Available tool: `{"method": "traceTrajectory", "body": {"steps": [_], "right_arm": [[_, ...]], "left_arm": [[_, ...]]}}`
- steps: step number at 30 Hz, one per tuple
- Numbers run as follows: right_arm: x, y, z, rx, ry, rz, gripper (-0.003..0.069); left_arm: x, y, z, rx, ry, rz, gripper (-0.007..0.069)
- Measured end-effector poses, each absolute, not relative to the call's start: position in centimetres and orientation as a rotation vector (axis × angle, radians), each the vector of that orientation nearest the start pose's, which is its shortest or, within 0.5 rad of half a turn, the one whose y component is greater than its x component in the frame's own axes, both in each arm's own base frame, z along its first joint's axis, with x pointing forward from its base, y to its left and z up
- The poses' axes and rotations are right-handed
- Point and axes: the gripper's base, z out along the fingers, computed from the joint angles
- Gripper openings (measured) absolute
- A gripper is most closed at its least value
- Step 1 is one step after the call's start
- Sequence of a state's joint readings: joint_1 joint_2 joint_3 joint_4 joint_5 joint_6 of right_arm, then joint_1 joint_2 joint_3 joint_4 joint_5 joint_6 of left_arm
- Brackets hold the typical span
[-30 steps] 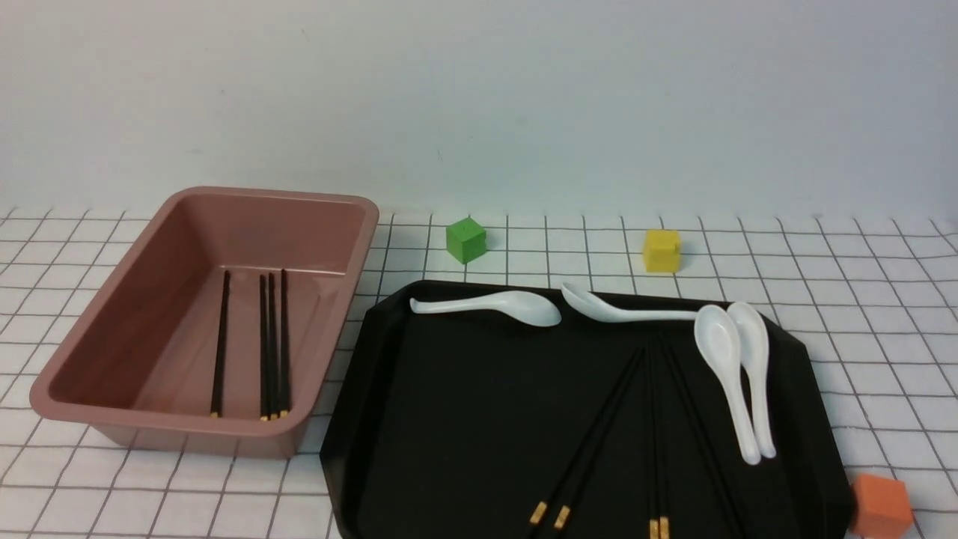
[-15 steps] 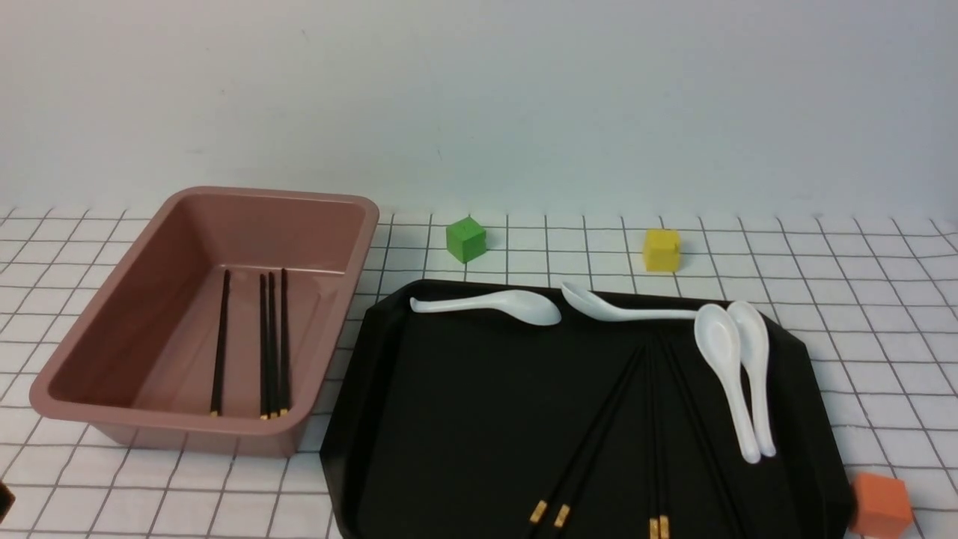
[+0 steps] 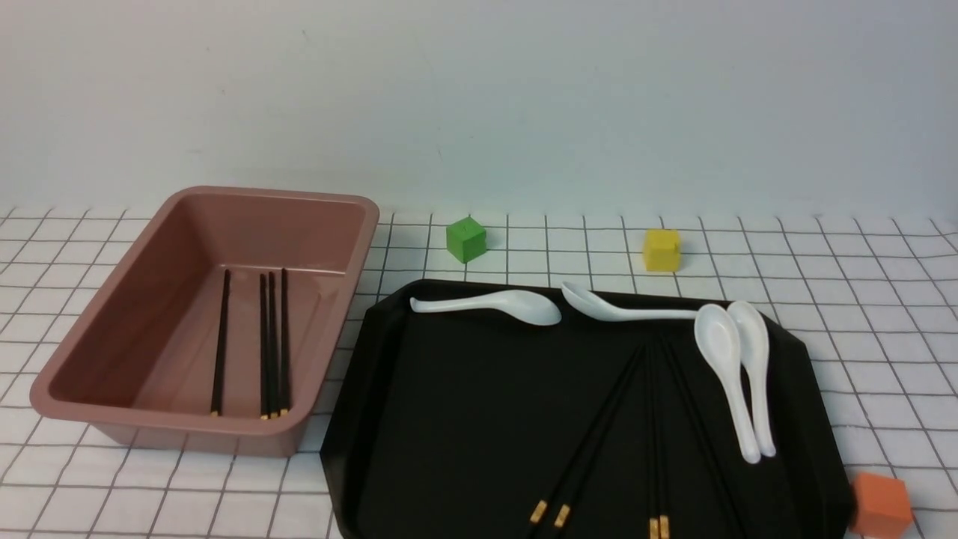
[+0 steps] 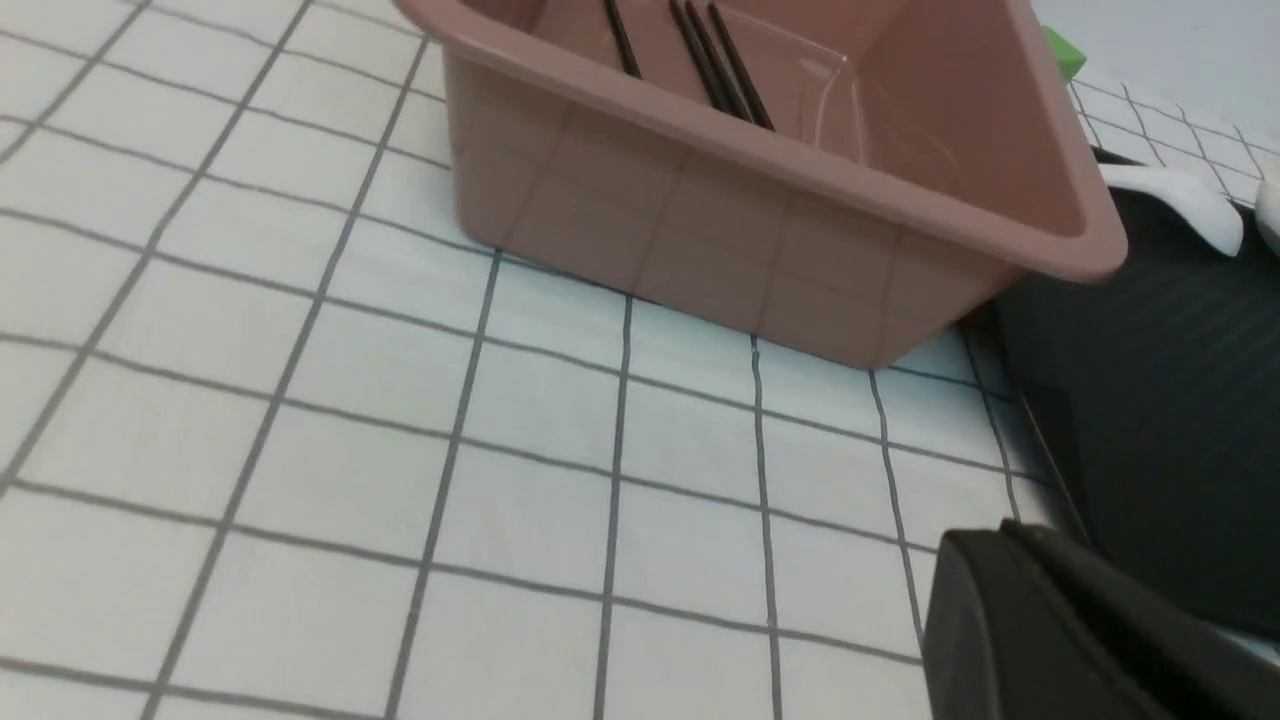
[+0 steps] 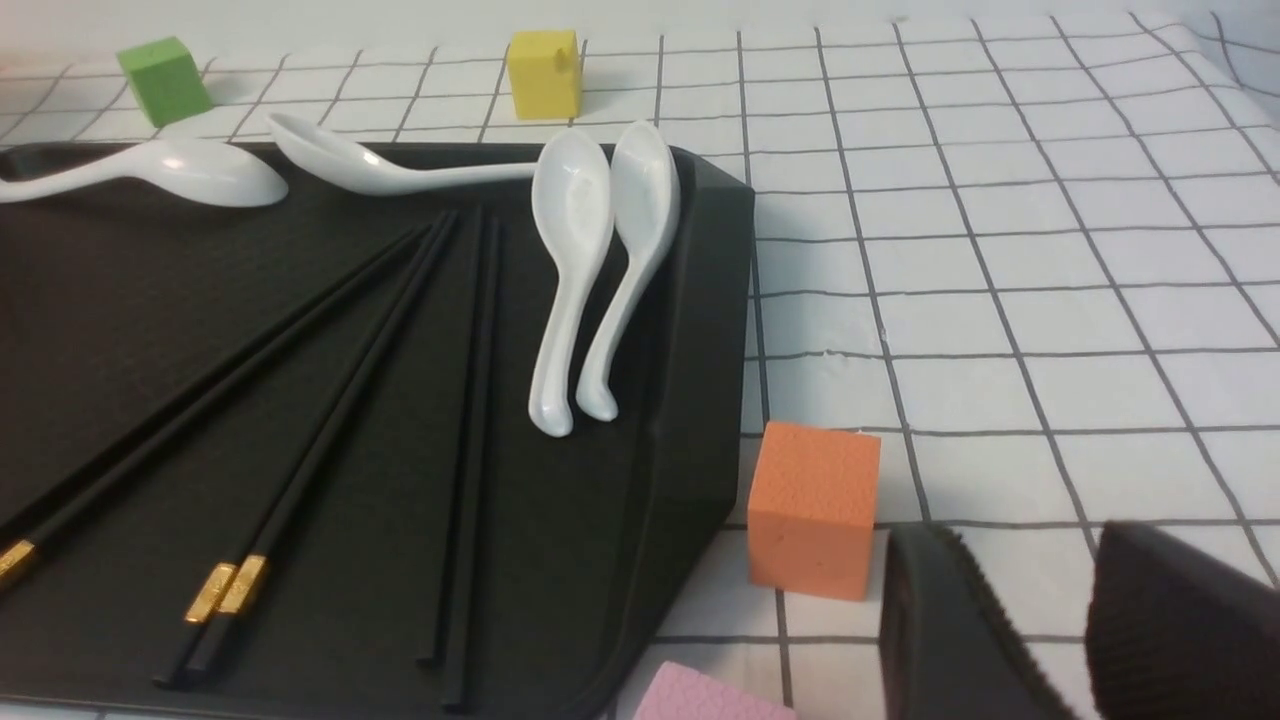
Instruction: On white black tablecloth take chopsticks from black tray and put them in box.
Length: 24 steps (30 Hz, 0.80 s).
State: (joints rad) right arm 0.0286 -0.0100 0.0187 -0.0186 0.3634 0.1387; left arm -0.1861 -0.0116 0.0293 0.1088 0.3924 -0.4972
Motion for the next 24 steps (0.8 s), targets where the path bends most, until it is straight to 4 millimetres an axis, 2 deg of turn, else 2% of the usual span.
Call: {"method": "traceTrajectory", "body": {"steps": [8,14,24], "right_arm": [[5.28,0.09,17.47,0.091,1.855,0.098,0.0240],[5.28,0.09,17.47,0.091,1.855,0.098,0.0240],[5.28,0.09,17.47,0.091,1.855,0.099,0.0240]], "left_arm": [[5.19,-0.56,16.89,-0.243,1.892,-0.357,-0.0001],[5.21,-0.10,16.89,-0.348,1.871,-0.306,0.0003],[5.21,-0.10,16.89,-0.349,1.871,-0.306,0.0010]]}}
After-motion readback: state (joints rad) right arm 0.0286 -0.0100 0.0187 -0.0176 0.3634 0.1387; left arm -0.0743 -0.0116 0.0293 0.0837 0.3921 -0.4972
